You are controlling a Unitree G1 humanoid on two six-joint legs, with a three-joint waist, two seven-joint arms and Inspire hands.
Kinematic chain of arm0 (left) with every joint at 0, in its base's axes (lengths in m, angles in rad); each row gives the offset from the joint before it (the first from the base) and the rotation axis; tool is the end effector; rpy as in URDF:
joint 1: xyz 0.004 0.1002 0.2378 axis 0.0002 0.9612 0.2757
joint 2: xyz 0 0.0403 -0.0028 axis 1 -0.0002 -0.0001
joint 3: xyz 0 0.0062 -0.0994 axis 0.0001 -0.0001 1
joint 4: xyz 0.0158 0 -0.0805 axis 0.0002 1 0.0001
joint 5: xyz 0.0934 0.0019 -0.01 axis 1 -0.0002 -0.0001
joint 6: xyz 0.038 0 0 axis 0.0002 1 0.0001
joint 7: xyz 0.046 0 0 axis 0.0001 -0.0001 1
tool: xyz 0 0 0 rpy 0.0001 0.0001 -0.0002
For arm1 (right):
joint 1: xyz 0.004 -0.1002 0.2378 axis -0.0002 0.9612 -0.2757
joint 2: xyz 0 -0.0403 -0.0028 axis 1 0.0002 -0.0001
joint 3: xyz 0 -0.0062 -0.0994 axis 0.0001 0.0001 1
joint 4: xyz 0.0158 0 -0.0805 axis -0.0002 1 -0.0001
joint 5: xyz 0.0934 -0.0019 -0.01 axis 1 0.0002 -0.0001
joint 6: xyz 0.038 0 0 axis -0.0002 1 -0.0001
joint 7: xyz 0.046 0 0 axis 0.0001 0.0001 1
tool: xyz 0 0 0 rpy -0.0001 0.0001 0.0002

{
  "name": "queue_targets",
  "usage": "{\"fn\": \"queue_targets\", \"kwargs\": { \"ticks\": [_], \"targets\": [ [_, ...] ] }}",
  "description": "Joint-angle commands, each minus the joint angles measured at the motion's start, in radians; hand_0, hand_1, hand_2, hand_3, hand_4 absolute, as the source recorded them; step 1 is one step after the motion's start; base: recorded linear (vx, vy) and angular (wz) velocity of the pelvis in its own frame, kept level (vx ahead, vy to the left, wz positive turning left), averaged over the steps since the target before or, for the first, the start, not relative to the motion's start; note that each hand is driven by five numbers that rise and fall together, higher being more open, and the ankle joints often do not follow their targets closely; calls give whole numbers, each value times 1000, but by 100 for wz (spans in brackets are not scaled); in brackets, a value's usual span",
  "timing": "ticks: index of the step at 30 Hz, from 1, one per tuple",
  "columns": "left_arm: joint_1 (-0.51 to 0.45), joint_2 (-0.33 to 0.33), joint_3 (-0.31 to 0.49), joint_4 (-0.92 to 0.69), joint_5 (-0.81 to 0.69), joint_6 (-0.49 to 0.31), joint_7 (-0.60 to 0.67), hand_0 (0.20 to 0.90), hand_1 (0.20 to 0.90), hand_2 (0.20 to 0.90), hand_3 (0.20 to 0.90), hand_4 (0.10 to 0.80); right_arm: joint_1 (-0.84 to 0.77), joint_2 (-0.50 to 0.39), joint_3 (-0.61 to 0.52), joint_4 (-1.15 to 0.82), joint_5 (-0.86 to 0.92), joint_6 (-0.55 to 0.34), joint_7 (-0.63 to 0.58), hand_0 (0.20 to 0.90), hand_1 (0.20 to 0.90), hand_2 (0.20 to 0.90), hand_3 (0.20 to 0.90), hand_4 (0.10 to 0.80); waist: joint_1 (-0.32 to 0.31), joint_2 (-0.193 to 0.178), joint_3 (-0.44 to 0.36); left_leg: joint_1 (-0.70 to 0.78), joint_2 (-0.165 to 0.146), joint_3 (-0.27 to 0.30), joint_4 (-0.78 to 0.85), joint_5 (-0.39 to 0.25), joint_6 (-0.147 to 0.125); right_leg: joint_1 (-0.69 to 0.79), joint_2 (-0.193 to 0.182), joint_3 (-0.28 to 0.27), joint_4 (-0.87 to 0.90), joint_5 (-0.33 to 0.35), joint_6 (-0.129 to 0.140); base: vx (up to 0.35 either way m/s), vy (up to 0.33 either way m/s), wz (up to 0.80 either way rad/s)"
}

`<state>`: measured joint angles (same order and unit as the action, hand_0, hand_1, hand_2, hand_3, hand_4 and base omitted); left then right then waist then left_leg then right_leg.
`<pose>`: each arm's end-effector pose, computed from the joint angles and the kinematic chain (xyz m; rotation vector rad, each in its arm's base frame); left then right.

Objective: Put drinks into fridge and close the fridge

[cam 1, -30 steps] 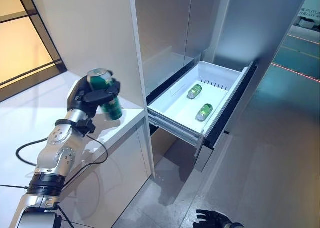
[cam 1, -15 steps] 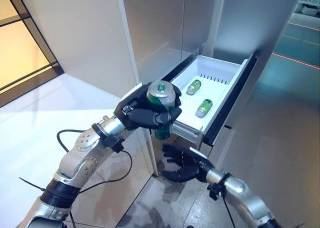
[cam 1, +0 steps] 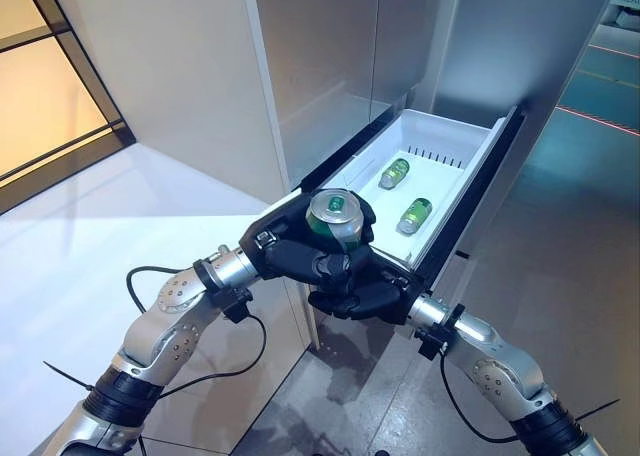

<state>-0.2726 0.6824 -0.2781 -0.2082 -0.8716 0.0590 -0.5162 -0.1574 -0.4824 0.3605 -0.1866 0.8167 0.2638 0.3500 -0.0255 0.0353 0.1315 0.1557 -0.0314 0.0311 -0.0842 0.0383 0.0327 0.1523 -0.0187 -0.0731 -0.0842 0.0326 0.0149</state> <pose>0.2285 0.1864 0.1394 -0.1161 -0.1862 -0.9628 0.2087 -0.1487 0.0861 0.3012 0.1412 0.8564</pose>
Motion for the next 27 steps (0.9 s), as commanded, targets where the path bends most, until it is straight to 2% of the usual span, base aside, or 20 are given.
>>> {"fn": "queue_targets", "kwargs": {
  "ticks": [1, 4, 11, 15, 16, 17, 27],
  "targets": [
    [-155, -49, 27, -69, -124, -104, 11, 300, 300, 300, 200, 100, -161, 39, 24, -168, 131, -58, 27, 900, 900, 900, 900, 800, 17, -36, -63, 19, -34, -10, 17, -61, 10, -12, 18, 11, 60, -39, 26, 0, 0, 0],
    [-160, -54, 15, -76, -116, -95, 27, 300, 300, 300, 200, 100, -181, 44, 50, -186, 159, -40, 37, 900, 900, 900, 900, 800, 19, -37, -64, 18, -34, -11, 16, -59, 10, -11, 19, 9, 59, -39, 24, 0, 0, 0],
    [-163, -80, -12, -64, -124, -79, 45, 300, 300, 300, 200, 100, -221, 51, 83, -223, 143, -83, 38, 900, 900, 900, 900, 800, 22, -40, -66, 16, -35, -10, 21, -60, 9, -11, 19, 8, 56, -37, 24, 5, -2, 0],
    [-164, -95, -27, -70, -135, -71, 36, 300, 300, 300, 200, 100, -242, 52, 106, -219, 141, -43, 30, 900, 900, 900, 900, 800, 22, -40, -64, 25, -34, -10, 18, -66, 8, -3, 21, 9, 54, -43, 24, 0, 0, 0],
    [-162, -101, -32, -74, -143, -69, 33, 300, 300, 300, 200, 100, -244, 53, 115, -216, 152, -31, 30, 399, 399, 399, 315, 215, 23, -40, -65, 25, -33, -10, 18, -65, 8, -3, 22, 9, 54, -43, 24, 0, 0, 0],
    [-163, -105, -38, -79, -159, -67, 35, 300, 300, 300, 200, 100, -242, 55, 124, -214, 165, -27, 28, 300, 300, 300, 200, 100, 22, -41, -64, 27, -33, -11, 18, -65, 8, 0, 22, 10, 53, -44, 24, 0, 0, 0],
    [-141, -170, -63, -105, -143, -118, 45, 300, 300, 300, 200, 100, -221, 115, 137, -204, 221, -78, -67, 300, 300, 300, 200, 100, 24, -43, -64, 27, -33, -10, 16, -64, 7, 4, 21, 5, 43, -38, 25, 0, 0, 0]
  ]
}}
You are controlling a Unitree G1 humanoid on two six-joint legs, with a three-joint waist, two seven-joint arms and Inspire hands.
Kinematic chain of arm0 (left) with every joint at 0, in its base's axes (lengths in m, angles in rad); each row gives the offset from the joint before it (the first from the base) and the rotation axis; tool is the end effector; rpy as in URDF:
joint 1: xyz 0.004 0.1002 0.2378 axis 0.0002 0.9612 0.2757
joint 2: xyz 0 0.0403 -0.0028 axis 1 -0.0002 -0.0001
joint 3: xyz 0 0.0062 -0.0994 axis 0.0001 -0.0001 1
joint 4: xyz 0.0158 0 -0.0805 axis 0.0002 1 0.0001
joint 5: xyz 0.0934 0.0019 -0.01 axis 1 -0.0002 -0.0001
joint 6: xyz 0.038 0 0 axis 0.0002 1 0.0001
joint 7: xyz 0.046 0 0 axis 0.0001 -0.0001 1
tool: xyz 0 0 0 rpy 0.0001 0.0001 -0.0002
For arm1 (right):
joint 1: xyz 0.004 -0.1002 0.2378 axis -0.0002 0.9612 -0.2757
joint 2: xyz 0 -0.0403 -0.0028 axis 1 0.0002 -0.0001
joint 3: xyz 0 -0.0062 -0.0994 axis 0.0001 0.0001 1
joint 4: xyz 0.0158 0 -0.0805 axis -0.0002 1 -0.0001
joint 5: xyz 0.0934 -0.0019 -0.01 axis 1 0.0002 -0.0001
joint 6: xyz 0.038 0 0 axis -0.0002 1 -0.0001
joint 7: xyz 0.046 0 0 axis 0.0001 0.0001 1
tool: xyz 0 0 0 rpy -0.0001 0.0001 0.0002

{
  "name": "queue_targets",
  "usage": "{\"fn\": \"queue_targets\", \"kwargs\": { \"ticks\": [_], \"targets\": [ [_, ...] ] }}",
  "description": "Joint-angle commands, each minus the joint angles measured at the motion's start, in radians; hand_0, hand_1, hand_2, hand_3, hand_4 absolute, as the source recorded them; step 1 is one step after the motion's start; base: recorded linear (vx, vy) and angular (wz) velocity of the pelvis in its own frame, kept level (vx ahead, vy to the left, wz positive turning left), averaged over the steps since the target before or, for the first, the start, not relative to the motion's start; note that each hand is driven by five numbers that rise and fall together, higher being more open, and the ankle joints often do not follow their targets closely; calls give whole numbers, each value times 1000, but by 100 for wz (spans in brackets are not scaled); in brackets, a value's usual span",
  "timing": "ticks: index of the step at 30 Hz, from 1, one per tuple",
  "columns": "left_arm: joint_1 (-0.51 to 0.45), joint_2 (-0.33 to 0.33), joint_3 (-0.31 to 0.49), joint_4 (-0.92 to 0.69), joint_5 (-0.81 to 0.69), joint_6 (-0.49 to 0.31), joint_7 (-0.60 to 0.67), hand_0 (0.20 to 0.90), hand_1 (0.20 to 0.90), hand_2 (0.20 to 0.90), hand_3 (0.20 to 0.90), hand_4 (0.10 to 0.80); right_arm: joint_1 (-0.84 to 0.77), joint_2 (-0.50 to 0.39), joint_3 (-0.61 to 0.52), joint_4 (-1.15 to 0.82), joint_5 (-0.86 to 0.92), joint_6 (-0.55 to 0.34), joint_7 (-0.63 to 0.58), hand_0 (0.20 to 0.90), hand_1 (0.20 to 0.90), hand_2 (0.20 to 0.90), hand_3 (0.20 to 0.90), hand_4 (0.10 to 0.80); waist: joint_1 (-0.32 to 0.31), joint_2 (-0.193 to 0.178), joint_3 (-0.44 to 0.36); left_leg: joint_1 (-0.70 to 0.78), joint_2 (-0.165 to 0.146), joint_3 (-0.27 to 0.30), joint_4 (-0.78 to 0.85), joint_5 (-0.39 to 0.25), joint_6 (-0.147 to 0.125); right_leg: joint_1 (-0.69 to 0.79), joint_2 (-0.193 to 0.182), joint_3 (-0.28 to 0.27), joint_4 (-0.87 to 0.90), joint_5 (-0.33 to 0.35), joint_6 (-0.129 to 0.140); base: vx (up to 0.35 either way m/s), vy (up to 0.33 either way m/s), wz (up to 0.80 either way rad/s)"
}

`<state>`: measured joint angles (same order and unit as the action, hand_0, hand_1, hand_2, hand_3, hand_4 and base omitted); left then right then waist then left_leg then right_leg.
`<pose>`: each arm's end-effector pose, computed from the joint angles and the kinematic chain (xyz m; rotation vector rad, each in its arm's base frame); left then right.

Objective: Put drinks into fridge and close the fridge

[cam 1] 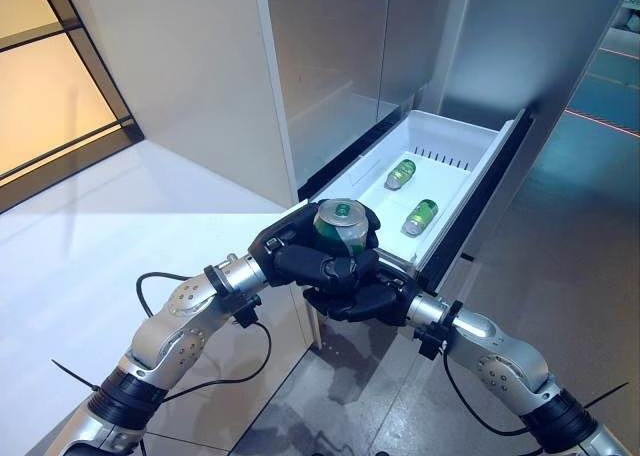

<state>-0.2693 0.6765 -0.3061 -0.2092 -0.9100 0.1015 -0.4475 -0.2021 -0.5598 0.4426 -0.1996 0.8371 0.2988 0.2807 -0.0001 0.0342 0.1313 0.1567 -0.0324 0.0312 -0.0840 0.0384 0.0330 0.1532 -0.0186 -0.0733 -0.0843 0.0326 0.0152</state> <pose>0.2271 0.1813 0.1330 -0.1709 -0.1167 -0.9238 0.2091 -0.1465 0.0885 0.2175 0.2189 0.8628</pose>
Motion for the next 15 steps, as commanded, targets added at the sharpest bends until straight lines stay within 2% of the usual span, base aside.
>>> {"fn": "queue_targets", "kwargs": {
  "ticks": [1, 8, 10, 11, 15],
  "targets": [
    [-137, -169, -36, -106, -94, -163, -30, 300, 300, 300, 200, 100, -175, 199, 50, -191, 199, -123, -12, 300, 300, 300, 200, 100, -1, -41, -64, 26, -32, -8, 16, -65, 6, 3, 19, 2, 40, -36, 26, 0, 0, 0],
    [-119, -170, -28, -111, -24, -204, -13, 300, 300, 300, 200, 100, -168, 209, 8, -180, 194, -166, -133, 300, 300, 300, 200, 100, 1, -39, -68, 26, -33, -2, 13, -65, 6, 3, 16, -1, 28, -27, 31, 0, 0, 0],
    [-114, -159, -17, -115, 15, -225, 4, 585, 585, 585, 532, 432, -175, 195, -22, -176, 159, -186, -162, 300, 300, 300, 200, 100, 3, -41, -68, 25, -33, -3, 12, -65, 7, 2, 15, -1, 27, -25, 32, 0, 0, 0],
    [-112, -154, -11, -116, 43, -245, 20, 900, 900, 900, 900, 800, -180, 186, -34, -177, 136, -190, -167, 300, 300, 300, 200, 100, 4, -41, -68, 25, -34, -4, 12, -66, 7, 2, 15, -1, 25, -23, 33, 0, 0, 0],
    [-116, -125, 19, -114, 71, -309, 66, 900, 900, 900, 900, 800, -233, 127, -92, -166, 34, -198, -222, 300, 300, 300, 200, 100, 11, -48, -73, 15, -35, -4, 12, -59, 5, -6, 12, -4, 17, -10, 34, 0, 0, 0]
  ]
}}
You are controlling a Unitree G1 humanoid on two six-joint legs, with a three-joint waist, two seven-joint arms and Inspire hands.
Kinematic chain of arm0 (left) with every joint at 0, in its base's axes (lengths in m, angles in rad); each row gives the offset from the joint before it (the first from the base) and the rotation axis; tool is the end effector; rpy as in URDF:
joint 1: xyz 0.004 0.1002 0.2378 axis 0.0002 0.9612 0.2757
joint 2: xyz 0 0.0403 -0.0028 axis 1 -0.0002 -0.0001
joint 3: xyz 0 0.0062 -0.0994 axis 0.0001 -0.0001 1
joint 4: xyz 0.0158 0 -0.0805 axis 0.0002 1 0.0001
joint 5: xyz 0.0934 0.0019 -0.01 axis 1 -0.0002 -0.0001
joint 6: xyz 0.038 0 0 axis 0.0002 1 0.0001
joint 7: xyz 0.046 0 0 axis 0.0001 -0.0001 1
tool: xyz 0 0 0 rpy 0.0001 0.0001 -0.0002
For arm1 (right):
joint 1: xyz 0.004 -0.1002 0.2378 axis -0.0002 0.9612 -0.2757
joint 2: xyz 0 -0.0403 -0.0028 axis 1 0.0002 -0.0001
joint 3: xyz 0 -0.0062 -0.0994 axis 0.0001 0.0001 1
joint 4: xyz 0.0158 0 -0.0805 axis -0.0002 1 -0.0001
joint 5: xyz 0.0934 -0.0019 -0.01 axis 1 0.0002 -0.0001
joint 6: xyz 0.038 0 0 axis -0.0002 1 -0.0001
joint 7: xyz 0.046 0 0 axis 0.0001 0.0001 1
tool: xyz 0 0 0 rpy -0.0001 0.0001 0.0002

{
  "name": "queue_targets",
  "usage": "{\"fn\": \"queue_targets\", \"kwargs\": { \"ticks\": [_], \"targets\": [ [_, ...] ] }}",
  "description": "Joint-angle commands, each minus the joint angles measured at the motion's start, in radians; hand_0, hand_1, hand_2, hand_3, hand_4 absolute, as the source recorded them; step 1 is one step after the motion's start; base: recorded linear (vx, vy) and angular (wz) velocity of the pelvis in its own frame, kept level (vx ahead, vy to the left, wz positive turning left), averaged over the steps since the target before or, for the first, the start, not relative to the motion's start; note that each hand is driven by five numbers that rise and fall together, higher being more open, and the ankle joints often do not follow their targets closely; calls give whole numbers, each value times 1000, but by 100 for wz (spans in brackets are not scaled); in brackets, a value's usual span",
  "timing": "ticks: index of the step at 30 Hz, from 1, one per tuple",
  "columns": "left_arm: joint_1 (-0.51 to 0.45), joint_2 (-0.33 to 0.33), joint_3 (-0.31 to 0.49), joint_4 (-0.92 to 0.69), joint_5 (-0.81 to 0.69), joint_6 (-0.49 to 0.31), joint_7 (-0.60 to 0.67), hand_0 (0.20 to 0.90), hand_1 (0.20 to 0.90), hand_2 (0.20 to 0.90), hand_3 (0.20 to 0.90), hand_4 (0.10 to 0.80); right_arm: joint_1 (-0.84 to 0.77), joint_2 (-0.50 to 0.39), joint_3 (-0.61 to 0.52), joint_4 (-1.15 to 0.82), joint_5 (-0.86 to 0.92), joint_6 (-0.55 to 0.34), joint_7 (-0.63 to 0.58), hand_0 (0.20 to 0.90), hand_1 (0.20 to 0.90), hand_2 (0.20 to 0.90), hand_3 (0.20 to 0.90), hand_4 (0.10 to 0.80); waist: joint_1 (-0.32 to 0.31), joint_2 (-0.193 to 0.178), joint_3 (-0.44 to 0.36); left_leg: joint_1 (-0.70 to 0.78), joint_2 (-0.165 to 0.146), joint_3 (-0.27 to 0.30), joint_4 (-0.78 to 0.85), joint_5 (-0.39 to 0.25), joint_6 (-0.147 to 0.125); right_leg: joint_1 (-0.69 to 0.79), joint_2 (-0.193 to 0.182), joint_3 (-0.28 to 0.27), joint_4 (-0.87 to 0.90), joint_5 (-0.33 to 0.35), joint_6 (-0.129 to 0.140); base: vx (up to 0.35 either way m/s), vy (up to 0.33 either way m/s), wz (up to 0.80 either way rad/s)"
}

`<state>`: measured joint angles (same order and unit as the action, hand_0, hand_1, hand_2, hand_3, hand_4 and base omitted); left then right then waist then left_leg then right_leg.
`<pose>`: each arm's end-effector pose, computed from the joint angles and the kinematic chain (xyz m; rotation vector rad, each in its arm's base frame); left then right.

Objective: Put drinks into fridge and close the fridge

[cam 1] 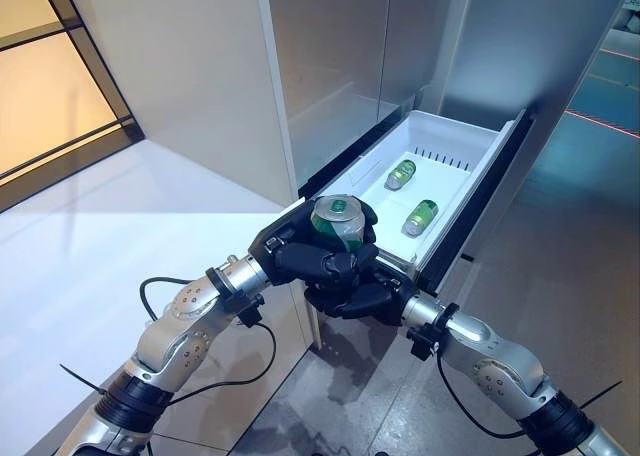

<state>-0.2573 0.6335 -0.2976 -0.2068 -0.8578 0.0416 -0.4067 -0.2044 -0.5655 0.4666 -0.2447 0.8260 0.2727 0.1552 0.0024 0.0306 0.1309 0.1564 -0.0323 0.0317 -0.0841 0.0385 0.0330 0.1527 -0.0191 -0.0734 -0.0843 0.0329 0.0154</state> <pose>0.2261 0.1775 0.1316 -0.1664 -0.1841 -0.8663 0.2056 -0.1406 0.0942 0.1902 0.1824 0.7809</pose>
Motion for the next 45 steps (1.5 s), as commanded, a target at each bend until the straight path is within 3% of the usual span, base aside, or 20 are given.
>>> {"fn": "queue_targets", "kwargs": {
  "ticks": [1, 6, 14, 20, 26, 31, 34, 39, 45],
  "targets": [
    [-130, -76, 22, -115, 19, -266, 46, 900, 900, 900, 900, 800, -256, 113, -136, -107, 16, -169, -112, 300, 300, 300, 200, 100, 11, -47, -73, 15, -35, -6, 12, -59, 4, -5, 12, -6, 17, -10, 34, 0, 0, 0],
    [-137, -76, 79, -80, 20, -306, 192, 900, 900, 900, 900, 800, -361, 44, -209, -5, -126, -166, -205, 300, 300, 300, 200, 100, 23, -55, -75, 14, -35, -17, 9, -59, 3, -3, 12, -14, 18, -12, 32, 0, 0, 0],
    [-166, -84, 133, 6, 2, -328, 315, 900, 900, 900, 900, 800, -499, 1, -264, 201, -219, -161, -344, 300, 300, 300, 200, 100, 40, -63, -66, 15, -33, -35, 16, -60, 1, 0, 10, -30, 47, -32, 22, 6, -5, 4],
    [-192, -82, 129, 61, -14, -260, 317, 900, 900, 900, 900, 800, -599, -67, -274, 385, -275, -200, -423, 300, 300, 300, 200, 100, 60, -65, -59, 22, -35, -55, 22, -64, -1, 12, 9, -48, 58, -44, 17, 39, -4, 16],
    [-175, -93, 64, 121, -68, -55, 216, 900, 900, 900, 900, 800, -728, -148, -249, 596, -280, -222, -475, 300, 300, 300, 200, 100, 91, -62, -53, 26, -36, -74, 25, -65, -9, 26, 9, -74, 53, -45, 17, 78, 3, 17],
    [-79, -120, -43, 133, -142, 169, 54, 900, 900, 900, 900, 800, -828, -213, -179, 811, -307, -208, -446, 300, 300, 300, 200, 100, 128, -54, -30, 9, -38, -97, 48, -64, -15, 26, 3, -97, 53, -40, 16, 99, 29, 24],
    [-30, -121, -100, 133, -169, 250, -9, 900, 900, 900, 900, 800, -881, -243, -130, 919, -347, -201, -424, 300, 300, 300, 200, 100, 146, -45, -8, -5, -37, -108, 59, -69, -19, 21, 0, -105, 57, -46, 16, 54, 36, 22],
    [-3, -66, -219, 165, -115, 249, -113, 900, 900, 900, 900, 800, -1029, -325, -16, 1096, -409, -178, -372, 300, 300, 300, 200, 100, 168, -22, 69, -118, -42, -134, 96, -46, -21, -76, -3, -112, 87, -39, 11, -184, 15, 23],
    [55, -17, -326, 277, 95, 122, -75, 900, 900, 900, 900, 800, -1113, -407, 90, 1242, -458, -74, -276, 300, 300, 300, 200, 100, 192, -9, 182, -226, -43, -169, 122, -20, -14, -174, 2, -109, 118, -25, 3, -151, -58, 21]
  ]
}}
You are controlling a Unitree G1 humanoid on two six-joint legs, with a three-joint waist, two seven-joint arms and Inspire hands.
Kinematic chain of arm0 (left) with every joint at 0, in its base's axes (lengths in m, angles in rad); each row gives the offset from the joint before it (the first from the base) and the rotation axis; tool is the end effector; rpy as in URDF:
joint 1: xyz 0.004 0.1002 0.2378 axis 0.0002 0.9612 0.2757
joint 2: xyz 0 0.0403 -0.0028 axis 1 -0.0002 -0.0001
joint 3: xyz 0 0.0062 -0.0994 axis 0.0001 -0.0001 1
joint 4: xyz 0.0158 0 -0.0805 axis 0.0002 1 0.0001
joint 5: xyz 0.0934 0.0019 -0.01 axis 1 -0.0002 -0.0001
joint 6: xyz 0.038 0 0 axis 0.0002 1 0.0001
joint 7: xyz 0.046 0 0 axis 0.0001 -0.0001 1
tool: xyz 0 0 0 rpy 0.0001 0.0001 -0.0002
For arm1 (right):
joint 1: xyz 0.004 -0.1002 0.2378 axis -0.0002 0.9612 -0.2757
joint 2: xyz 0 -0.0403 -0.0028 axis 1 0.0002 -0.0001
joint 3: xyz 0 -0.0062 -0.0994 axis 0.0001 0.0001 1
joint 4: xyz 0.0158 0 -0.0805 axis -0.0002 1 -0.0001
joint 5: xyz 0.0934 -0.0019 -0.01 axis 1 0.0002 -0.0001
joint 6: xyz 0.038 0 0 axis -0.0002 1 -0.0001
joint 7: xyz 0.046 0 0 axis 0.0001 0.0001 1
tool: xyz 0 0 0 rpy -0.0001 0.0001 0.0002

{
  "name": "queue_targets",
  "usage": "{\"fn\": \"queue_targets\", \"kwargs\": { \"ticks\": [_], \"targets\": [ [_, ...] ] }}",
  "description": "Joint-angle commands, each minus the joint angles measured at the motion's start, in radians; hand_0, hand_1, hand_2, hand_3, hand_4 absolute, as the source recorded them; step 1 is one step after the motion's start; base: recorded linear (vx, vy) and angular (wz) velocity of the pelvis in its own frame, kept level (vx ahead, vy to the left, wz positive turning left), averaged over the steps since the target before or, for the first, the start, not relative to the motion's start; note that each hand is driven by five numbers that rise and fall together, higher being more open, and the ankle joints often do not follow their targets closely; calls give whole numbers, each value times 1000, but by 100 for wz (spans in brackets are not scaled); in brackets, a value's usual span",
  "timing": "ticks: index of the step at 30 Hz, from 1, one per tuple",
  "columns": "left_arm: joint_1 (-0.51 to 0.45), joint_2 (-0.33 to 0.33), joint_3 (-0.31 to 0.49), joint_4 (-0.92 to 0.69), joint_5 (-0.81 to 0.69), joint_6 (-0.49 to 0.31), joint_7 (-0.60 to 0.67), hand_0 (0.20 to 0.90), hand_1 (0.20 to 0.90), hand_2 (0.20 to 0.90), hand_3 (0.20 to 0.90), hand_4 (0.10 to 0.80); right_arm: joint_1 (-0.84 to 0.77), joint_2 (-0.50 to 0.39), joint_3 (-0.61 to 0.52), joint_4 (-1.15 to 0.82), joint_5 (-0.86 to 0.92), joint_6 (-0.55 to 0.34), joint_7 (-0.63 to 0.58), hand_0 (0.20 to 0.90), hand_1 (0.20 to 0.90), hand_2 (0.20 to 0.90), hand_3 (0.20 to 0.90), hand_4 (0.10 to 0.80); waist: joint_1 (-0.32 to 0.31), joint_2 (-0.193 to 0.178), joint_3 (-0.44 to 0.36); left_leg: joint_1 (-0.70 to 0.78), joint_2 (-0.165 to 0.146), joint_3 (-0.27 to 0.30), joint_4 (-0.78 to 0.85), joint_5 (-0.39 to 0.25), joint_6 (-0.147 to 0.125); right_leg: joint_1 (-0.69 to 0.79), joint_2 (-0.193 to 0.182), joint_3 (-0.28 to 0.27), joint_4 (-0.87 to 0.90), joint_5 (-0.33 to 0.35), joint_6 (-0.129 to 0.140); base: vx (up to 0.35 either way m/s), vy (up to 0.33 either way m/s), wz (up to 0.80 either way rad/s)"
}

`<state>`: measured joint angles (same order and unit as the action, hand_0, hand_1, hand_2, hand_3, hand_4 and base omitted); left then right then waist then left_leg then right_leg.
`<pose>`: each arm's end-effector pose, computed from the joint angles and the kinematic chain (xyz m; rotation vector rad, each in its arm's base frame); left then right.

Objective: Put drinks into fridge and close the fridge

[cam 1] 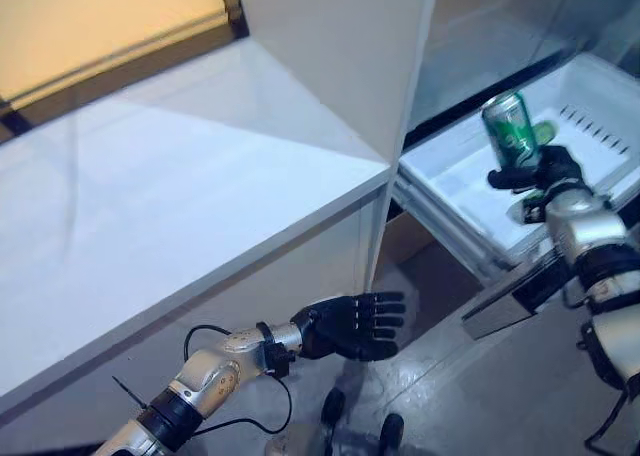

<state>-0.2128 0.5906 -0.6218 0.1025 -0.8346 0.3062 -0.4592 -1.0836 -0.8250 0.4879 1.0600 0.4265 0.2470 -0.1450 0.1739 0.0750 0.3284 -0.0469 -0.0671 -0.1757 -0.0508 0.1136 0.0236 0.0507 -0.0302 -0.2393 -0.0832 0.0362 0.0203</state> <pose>0.2024 0.1596 0.0289 -0.2102 0.5711 -0.9465 0.3261 -0.3029 0.2045 -0.5121 0.2245 -0.4681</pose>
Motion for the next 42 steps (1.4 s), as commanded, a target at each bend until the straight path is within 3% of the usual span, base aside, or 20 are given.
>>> {"fn": "queue_targets", "kwargs": {
  "ticks": [1, 7, 12, 18, 20, 21, 22, 29, 35, 38, 42],
  "targets": [
    [17, 22, -9, -1, 106, -163, -5, 900, 900, 900, 900, 800, -237, -152, 74, -50, -67, -29, 37, 300, 300, 300, 200, 100, 22, -55, -8, -28, -7, 39, 91, -94, -4, -78, 13, 56, 118, -27, -2, -30, -55, 21],
    [31, -20, -17, 279, 259, -281, 172, 900, 900, 900, 900, 800, -226, -148, 71, 13, -175, 54, 131, 300, 300, 300, 200, 100, 25, -61, 51, -66, -1, 54, 92, -86, -5, -118, 14, 45, 130, -24, -4, -51, -26, 1],
    [53, -63, 71, 502, 305, -353, 228, 900, 900, 900, 900, 800, -212, -142, 54, 30, -226, 95, 177, 300, 300, 300, 200, 100, 27, -62, 94, -101, 1, 73, 96, -79, -8, -155, 10, 34, 142, -19, -3, -85, -9, -2],
    [55, -103, 163, 668, 373, -345, 231, 900, 900, 900, 900, 800, -211, -126, 59, 73, -289, 135, 267, 300, 300, 300, 200, 100, 31, -62, 119, -125, 0, 88, 106, -76, -8, -182, 6, 27, 153, -14, -4, -66, -6, -6],
    [53, -109, 178, 701, 385, -342, 229, 900, 900, 900, 900, 800, -218, -123, 67, 85, -309, 143, 293, 472, 472, 472, 400, 300, 30, -61, 122, -127, 0, 90, 107, -76, -7, -185, 5, 28, 155, -14, -4, -38, 15, -6],
    [50, -113, 188, 725, 395, -339, 231, 900, 900, 900, 900, 800, -222, -122, 74, 94, -328, 157, 319, 665, 665, 665, 625, 525, 30, -61, 123, -129, -1, 93, 109, -76, -7, -188, 4, 29, 156, -14, -4, -33, 17, -9],
    [49, -113, 197, 740, 398, -333, 228, 900, 900, 900, 900, 800, -228, -122, 83, 99, -343, 167, 337, 900, 900, 900, 900, 800, 29, -61, 123, -131, -1, 96, 110, -76, -7, -189, 4, 29, 156, -13, -3, -48, 25, -8],
    [52, -115, 239, 763, 401, -312, 216, 900, 900, 900, 900, 800, -250, -116, 102, 70, -299, 164, 349, 900, 900, 900, 900, 800, 26, -64, 118, -123, -1, 108, 106, -78, -7, -189, 4, 42, 153, -9, 0, -39, 10, -4],
    [69, -110, 237, 754, 467, -316, 195, 900, 900, 900, 900, 800, -234, -138, 70, -49, -169, 87, 314, 900, 900, 900, 900, 800, 8, -85, 100, -96, 5, 128, 102, -88, -10, -166, 3, 53, 143, -5, 6, -14, -8, -10],
    [92, -111, 245, 746, 481, -318, 195, 900, 900, 900, 900, 800, -191, -174, 27, -201, -53, 36, 241, 900, 900, 900, 900, 800, -12, -102, 81, -72, 10, 138, 97, -96, -10, -149, 5, 65, 140, -4, 9, 9, -3, -12],
    [123, -128, 263, 772, 512, -326, 206, 900, 900, 900, 900, 800, -72, -212, -117, -413, 74, -65, 118, 900, 900, 900, 900, 800, -48, -123, 45, -36, 15, 153, 94, -111, -6, -124, 10, 90, 139, -7, 15, 36, -3, -15]
  ]
}}
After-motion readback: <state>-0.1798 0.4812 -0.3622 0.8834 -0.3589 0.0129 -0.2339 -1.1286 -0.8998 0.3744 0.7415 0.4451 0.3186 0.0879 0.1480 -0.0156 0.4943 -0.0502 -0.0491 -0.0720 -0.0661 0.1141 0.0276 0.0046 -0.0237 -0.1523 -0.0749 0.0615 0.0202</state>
